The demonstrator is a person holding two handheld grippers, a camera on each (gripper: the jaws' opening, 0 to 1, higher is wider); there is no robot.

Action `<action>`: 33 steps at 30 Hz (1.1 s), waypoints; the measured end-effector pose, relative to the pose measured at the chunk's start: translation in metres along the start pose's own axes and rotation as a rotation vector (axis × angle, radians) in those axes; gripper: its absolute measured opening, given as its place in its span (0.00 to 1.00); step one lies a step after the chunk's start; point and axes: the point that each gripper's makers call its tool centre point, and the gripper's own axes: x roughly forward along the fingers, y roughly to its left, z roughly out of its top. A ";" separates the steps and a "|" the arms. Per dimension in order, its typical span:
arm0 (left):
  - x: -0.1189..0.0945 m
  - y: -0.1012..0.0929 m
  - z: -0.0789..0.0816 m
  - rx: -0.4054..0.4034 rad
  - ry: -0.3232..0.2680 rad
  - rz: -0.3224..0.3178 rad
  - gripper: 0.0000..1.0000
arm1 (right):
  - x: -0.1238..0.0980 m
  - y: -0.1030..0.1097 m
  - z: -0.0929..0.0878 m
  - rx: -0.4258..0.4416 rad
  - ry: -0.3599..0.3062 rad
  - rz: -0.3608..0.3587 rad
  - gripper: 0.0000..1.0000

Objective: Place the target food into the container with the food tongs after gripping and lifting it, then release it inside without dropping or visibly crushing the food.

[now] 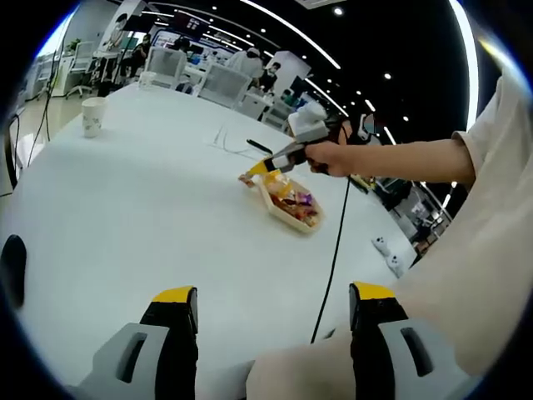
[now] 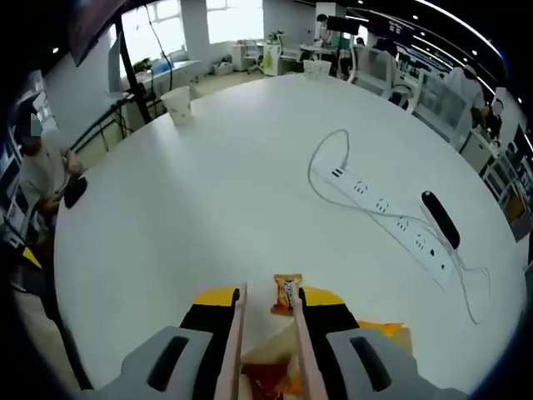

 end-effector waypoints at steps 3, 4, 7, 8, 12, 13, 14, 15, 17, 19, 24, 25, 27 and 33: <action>0.002 0.000 0.000 -0.004 0.005 -0.001 0.74 | 0.001 0.001 -0.003 0.004 0.006 0.001 0.28; 0.003 0.000 0.000 -0.005 0.006 -0.002 0.74 | 0.001 0.002 -0.002 0.003 0.007 0.003 0.28; 0.004 0.000 0.002 -0.005 0.006 -0.004 0.74 | 0.004 0.002 -0.002 0.005 0.008 0.004 0.28; 0.005 0.000 0.002 -0.007 0.006 -0.004 0.74 | 0.005 0.002 -0.002 0.004 0.009 0.004 0.28; 0.005 0.001 0.003 -0.007 0.009 -0.004 0.74 | 0.009 0.001 -0.005 0.013 0.019 -0.001 0.28; 0.005 0.001 0.003 -0.008 0.009 -0.003 0.74 | 0.009 0.001 -0.005 0.016 0.020 0.000 0.28; 0.005 0.002 0.003 -0.009 0.010 -0.002 0.74 | 0.010 0.001 -0.005 0.015 0.021 0.001 0.28; 0.005 0.002 0.003 -0.009 0.011 -0.001 0.73 | 0.010 0.002 -0.006 0.018 0.024 0.000 0.28; 0.005 0.004 0.003 -0.011 0.011 0.002 0.73 | 0.009 0.003 -0.008 0.023 0.028 0.000 0.28; 0.004 0.005 0.002 -0.014 0.012 0.004 0.73 | 0.011 0.003 -0.009 0.031 0.031 0.003 0.28; 0.004 0.006 0.001 -0.019 0.013 0.009 0.73 | 0.012 0.002 -0.007 0.048 0.023 0.008 0.28; 0.004 0.006 0.000 -0.020 0.013 0.009 0.73 | 0.013 0.002 -0.007 0.052 0.022 0.010 0.28; 0.004 0.006 0.000 -0.020 0.013 0.010 0.73 | 0.012 0.008 -0.005 0.047 0.018 0.019 0.28; 0.003 0.007 0.000 -0.023 0.009 0.013 0.73 | 0.017 0.018 0.000 0.014 0.015 0.054 0.28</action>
